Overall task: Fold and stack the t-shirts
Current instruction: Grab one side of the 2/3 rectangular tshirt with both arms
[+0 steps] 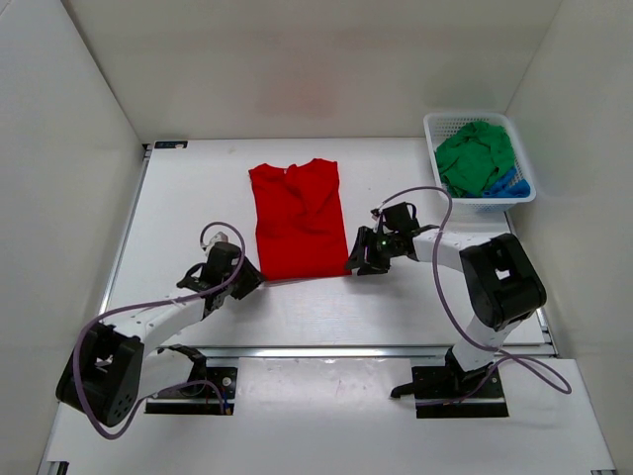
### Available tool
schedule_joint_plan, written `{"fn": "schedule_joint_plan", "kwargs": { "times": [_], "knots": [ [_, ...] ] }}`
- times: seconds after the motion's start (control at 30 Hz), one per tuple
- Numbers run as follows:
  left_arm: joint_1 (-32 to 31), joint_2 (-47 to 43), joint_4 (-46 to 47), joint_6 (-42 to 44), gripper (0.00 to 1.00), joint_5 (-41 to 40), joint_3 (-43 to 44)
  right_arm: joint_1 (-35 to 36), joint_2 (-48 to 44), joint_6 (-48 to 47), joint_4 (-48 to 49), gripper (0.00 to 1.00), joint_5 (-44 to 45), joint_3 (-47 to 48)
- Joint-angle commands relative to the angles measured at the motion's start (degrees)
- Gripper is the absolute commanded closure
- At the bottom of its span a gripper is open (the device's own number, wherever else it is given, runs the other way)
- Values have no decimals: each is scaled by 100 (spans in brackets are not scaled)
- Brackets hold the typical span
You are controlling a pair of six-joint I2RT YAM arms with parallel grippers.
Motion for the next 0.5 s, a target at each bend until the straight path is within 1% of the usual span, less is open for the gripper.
{"fn": "schedule_joint_plan", "kwargs": {
  "times": [0.0, 0.17, 0.2, 0.23, 0.27, 0.3, 0.33, 0.4, 0.47],
  "knots": [
    [-122, 12, 496, -493, 54, -384, -30, 151, -20, 487, 669, 52, 357, -238],
    [-296, 452, 1068, -810, 54, -481, -22, 362, 147, 768, 740, 53, 559, -238],
    [-332, 645, 1138, -837, 55, -490, 92, 388, 191, 787, 740, 56, 612, -212],
    [-393, 829, 1174, -854, 59, -464, 215, 397, 217, 839, 740, 63, 647, -212],
    [-437, 953, 1192, -854, 76, -385, 277, 389, 270, 866, 758, 70, 665, -203],
    [-464, 1146, 1157, -837, 97, -306, 399, 415, 288, 857, 732, 90, 613, -229],
    [-525, 1287, 1113, -741, 100, -288, 487, 397, 279, 822, 740, 100, 612, -256],
    [-543, 1323, 955, -679, 100, -165, 489, 354, 253, 770, 610, 100, 604, -273],
    [-535, 1044, 858, -591, 100, -69, 209, 336, 104, 559, 442, 100, 595, -378]
  ]
}}
